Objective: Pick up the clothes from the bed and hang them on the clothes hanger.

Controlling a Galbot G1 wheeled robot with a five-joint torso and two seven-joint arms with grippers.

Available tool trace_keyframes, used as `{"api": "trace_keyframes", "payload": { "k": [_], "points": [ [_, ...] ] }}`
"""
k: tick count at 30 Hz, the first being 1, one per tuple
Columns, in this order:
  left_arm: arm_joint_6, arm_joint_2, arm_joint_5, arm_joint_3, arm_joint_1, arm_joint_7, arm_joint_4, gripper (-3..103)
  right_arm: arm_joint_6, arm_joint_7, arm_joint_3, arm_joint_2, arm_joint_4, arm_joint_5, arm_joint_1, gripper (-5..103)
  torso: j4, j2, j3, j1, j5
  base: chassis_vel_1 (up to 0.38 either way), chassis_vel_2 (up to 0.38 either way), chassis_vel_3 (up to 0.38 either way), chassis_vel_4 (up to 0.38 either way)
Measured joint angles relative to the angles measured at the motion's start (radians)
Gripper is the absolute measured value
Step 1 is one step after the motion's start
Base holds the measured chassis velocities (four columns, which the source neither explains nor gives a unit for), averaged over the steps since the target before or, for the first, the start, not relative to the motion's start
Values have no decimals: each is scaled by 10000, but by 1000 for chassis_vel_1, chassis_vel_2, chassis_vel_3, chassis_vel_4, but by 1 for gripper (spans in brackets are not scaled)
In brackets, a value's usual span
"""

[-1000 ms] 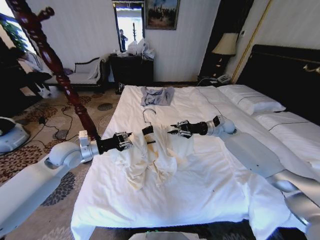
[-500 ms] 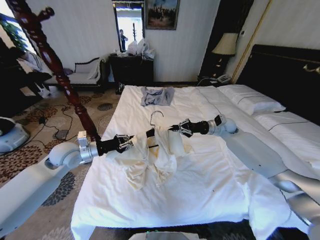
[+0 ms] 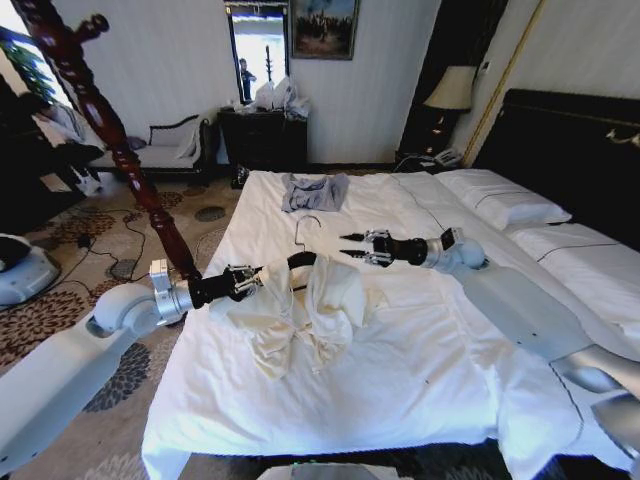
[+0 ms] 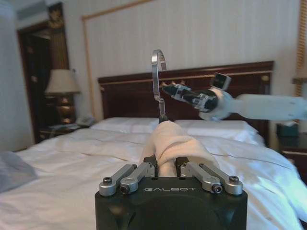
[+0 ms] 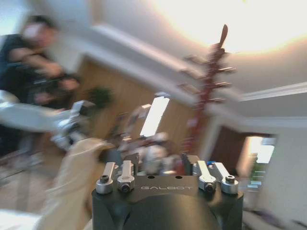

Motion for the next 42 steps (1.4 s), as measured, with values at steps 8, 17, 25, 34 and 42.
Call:
{"api": "trace_keyframes", "payload": {
  "k": [8,17,25,34,42],
  "points": [
    [234,-51,-1298,-1443,-818,-2430,439,18,168,4269,87,245,337,-389,-576,82,7,-1,1,0,0,0,0,0,0],
    [929,1394,-2635,-1364,-3315,-4293,2265,17,660,4338,59,1183,408,-1422,-1054,100,5,-1,2,2,-2,0,0,0,0],
    [1218,1789,-2905,-779,-4983,-4356,3884,1,975,4087,384,1442,503,-1741,-1646,100,-6,0,0,0,1,0,0,0,0],
    [1107,-309,-1297,-651,-1686,-5076,2220,0,1131,4037,700,1915,223,-2422,-2634,100,-5,-1,1,2,2,0,0,0,0],
    [952,-1281,-446,-506,-350,-5272,2311,0,1233,4037,747,1976,28,-2735,-3252,100,-2,0,0,0,6,0,0,0,0]
  ]
}}
